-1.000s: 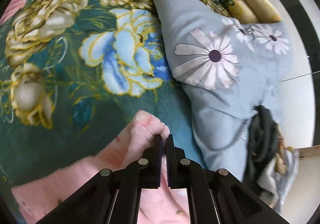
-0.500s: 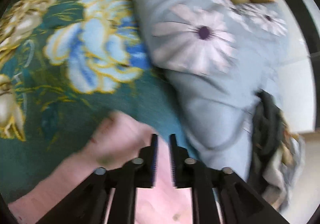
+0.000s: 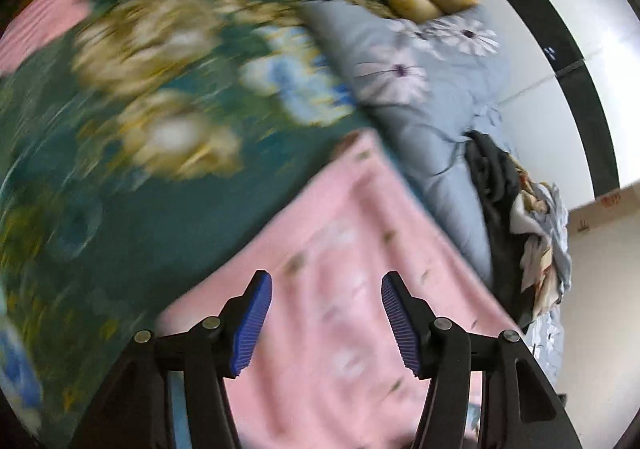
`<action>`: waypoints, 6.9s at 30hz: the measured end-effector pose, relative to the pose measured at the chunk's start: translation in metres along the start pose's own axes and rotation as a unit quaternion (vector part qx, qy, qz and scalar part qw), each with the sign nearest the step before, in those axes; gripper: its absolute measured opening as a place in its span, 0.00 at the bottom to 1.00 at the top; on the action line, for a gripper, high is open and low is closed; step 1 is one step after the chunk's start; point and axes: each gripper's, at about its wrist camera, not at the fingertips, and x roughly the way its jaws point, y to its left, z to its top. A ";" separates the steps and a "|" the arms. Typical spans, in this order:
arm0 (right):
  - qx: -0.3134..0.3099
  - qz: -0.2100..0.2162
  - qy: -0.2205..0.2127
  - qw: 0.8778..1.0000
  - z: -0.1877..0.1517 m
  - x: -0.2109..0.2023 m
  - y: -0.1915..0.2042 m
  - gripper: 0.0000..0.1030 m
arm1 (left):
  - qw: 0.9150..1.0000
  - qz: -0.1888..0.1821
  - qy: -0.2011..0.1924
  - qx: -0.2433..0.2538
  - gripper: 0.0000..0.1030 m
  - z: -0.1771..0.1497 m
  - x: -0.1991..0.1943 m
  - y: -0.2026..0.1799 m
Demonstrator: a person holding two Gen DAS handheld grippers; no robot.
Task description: Fold clothes
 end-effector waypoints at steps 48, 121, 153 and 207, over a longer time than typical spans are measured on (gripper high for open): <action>0.159 0.166 0.011 0.973 -0.103 0.009 -0.039 0.03 | 0.992 -0.045 0.057 -0.103 0.05 -0.057 0.025 0.047; 0.222 0.161 -0.020 0.962 0.077 0.186 0.065 0.60 | 0.981 -0.053 -0.060 -0.176 0.54 0.021 0.126 -0.004; 0.105 0.132 -0.012 0.986 0.020 0.076 0.036 0.09 | 0.997 0.029 -0.013 -0.070 0.27 0.049 0.056 0.015; -0.338 0.187 0.094 0.918 -0.155 0.005 0.257 0.44 | 0.906 -0.128 0.359 0.182 0.49 -0.165 0.190 -0.256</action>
